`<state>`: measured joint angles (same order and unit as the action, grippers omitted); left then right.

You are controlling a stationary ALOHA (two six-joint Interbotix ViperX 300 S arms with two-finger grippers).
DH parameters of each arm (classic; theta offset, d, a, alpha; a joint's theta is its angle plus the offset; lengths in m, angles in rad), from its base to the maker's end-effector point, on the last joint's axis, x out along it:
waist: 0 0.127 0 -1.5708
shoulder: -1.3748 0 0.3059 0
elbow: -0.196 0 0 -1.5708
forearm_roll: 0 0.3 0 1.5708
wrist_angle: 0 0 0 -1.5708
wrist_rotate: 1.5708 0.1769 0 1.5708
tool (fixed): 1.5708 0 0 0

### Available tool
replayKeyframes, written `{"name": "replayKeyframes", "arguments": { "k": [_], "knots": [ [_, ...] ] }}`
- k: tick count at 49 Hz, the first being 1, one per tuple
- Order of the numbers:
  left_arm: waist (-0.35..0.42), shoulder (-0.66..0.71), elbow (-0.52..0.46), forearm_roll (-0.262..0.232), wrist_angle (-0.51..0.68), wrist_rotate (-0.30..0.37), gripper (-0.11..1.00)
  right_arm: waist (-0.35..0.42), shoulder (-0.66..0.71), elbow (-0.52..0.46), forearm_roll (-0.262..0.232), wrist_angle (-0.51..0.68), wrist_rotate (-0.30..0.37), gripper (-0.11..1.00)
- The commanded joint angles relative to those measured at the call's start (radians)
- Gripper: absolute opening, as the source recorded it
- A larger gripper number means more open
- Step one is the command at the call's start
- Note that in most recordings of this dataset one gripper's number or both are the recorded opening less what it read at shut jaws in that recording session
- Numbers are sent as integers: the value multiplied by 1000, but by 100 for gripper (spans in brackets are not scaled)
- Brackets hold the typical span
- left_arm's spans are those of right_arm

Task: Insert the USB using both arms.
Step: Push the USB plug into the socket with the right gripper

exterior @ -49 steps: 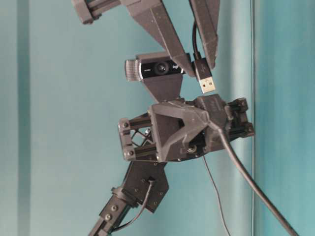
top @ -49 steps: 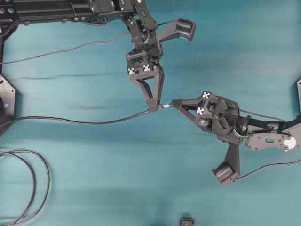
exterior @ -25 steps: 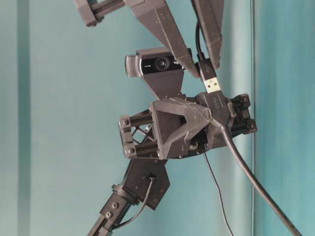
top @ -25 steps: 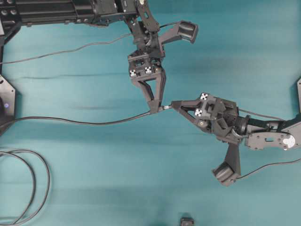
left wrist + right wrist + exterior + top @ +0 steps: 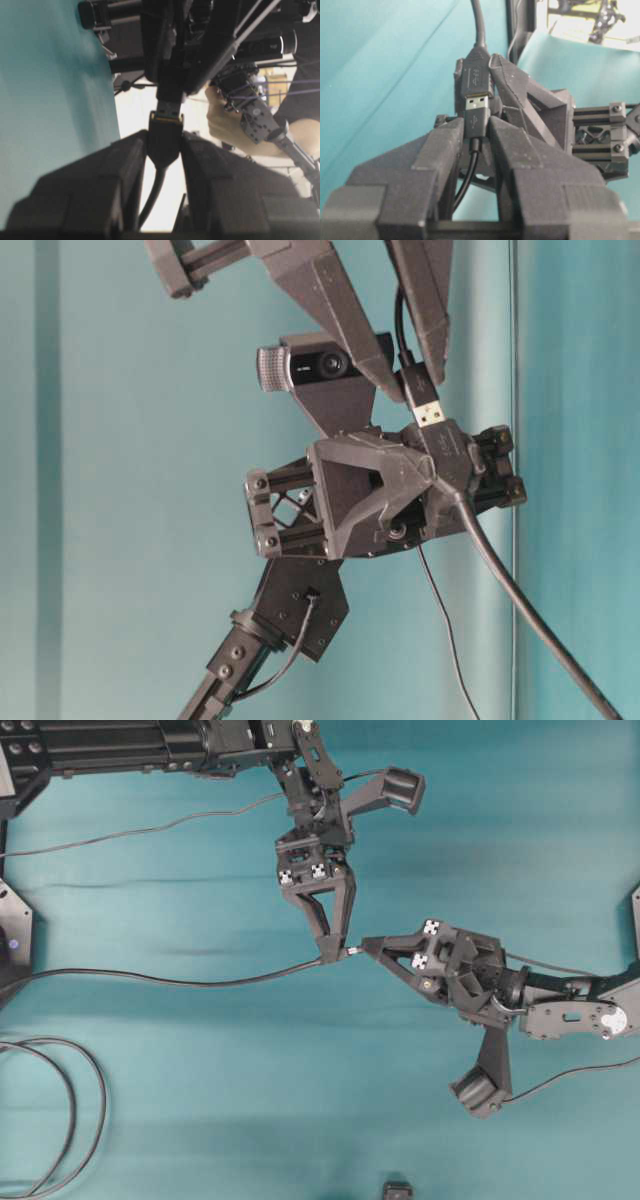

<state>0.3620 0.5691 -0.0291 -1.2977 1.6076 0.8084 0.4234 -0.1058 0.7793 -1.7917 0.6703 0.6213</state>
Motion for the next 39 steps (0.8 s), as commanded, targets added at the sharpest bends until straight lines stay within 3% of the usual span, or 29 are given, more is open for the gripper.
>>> {"name": "replayKeyframes", "arguments": {
  "k": [1,7,13,17,39],
  "knots": [
    [3,-17,-29,-8,-3,18,31,0,-9,-31,-11,-20,0,21],
    [2,-15,-43,-9,-3,18,31,0,-9,-29,-20,-58,-3,21],
    [-9,-12,-63,-11,-3,18,31,-3,-9,-23,-92,-63,8,21],
    [-18,-8,-77,-11,-5,17,29,-12,-9,-23,-110,-69,12,21],
    [-23,14,-120,-11,-3,9,29,-34,44,-55,-114,-160,14,21]
  ]
}}
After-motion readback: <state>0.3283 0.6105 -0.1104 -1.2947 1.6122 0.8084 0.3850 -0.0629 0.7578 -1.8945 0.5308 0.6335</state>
